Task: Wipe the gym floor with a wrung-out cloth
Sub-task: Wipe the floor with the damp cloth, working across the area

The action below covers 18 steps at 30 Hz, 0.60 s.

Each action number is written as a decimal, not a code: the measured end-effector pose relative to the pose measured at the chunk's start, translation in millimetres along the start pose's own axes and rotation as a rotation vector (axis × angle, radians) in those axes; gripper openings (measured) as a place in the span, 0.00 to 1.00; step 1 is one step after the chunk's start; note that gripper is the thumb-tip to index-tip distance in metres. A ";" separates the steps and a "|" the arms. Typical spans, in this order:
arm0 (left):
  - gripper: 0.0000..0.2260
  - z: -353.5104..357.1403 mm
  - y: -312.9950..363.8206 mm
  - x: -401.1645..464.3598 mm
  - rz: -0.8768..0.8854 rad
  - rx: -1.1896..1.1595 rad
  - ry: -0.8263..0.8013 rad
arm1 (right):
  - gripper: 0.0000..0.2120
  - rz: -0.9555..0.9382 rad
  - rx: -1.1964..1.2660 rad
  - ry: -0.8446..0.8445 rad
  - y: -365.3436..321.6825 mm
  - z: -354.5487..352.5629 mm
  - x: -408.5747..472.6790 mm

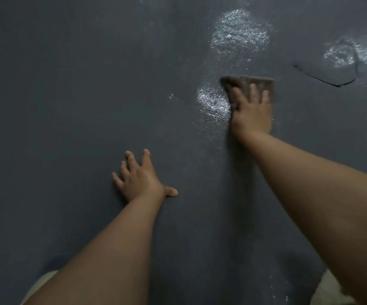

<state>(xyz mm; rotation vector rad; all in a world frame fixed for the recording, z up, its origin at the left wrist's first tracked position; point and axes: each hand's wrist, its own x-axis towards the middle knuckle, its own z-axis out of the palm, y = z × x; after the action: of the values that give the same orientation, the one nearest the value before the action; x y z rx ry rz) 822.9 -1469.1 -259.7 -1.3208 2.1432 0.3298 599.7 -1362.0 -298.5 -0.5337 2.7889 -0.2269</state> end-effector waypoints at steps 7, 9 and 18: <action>0.56 0.9 -0.5 0.4 0.015 0.012 0.033 | 0.25 0.059 0.049 -0.061 -16.2 1.8 -29.3; 0.56 2.1 -5.1 -1.0 0.042 0.053 0.052 | 0.25 -0.125 -0.003 -0.098 -40.6 14.4 -61.7; 0.60 -1.4 -25.1 -5.9 0.154 0.158 0.003 | 0.22 -0.510 -0.066 -0.189 -33.5 54.5 -186.7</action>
<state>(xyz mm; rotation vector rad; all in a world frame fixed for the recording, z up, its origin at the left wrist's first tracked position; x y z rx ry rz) 846.2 -1477.4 -252.6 -1.0716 2.2290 0.2144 793.8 -1326.8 -295.7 -1.2104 2.4384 -0.1781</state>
